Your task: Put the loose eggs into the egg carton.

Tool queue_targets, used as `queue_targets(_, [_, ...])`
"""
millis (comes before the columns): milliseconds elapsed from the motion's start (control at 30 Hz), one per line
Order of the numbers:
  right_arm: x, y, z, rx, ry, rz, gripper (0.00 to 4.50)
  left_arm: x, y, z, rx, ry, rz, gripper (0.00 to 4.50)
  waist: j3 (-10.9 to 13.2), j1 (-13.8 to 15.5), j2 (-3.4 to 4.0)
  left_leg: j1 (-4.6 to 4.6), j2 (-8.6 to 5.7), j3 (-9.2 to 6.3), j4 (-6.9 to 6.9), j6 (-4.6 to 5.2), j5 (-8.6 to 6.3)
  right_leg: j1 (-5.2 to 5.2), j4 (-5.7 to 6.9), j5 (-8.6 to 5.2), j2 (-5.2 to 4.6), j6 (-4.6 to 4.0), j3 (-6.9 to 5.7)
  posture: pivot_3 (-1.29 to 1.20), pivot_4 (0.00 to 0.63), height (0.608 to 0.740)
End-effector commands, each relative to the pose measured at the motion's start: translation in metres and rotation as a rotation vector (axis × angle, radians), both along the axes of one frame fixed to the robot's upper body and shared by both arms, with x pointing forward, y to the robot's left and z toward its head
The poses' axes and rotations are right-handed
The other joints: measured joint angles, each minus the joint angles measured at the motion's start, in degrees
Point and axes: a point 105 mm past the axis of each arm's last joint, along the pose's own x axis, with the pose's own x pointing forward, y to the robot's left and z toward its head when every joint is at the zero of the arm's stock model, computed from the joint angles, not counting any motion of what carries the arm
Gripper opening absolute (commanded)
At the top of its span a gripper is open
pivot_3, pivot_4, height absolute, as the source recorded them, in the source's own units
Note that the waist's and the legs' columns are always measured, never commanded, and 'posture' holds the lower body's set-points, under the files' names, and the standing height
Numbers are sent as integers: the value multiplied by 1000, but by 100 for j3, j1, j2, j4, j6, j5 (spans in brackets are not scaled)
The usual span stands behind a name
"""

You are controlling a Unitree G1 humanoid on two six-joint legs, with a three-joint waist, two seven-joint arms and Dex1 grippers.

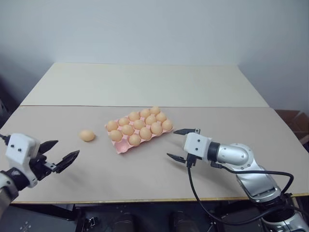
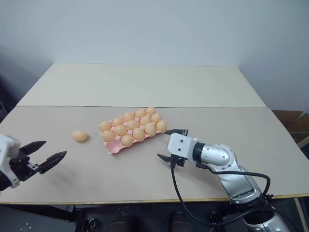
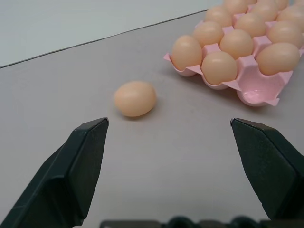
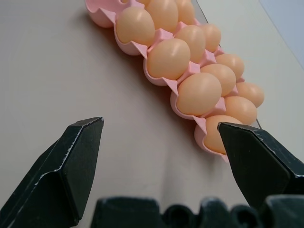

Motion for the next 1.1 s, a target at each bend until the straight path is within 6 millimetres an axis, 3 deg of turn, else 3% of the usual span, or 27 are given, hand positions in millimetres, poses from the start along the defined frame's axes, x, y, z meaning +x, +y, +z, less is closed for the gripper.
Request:
queue_targets(33, [-3,7,12,21,-55,30,4500,28,0,-1,-30,-64,37,4484,0,29,0,0,1,0,1,0,0,0,2,1,1,0,0,0,150,740])
queue_targets(267, [-7,5,11,14,-52,28,4500,85,-10,-13,-94,-106,75,4484,-5,39,-9,-2,-2,3,4,2,2,5,-2,20,4,18,7,0,150,740])
queue_targets(367, [-7,0,11,9,-52,4,4500,98,-14,-19,-105,-89,82,4484,-6,33,-10,-8,-3,2,1,2,2,4,-8,48,5,-2,3,0,150,740])
queue_targets(533, [-12,-4,8,7,-46,-22,4500,108,-13,-33,-75,-26,92,4484,-6,9,-11,-9,-2,2,-4,2,1,2,-10,47,5,-1,1,0,150,740])
queue_targets(1000, [-12,-5,7,5,-49,-52,4500,115,-13,-51,-127,79,72,4484,-6,26,-11,-7,-2,1,1,2,2,3,-5,28,3,33,-1,0,150,740])
queue_targets(1100, [-12,-5,7,2,-51,-51,4500,115,-13,-50,-138,66,72,3918,-6,24,-11,-8,-2,1,0,2,1,3,-6,28,3,33,0,0,150,740])
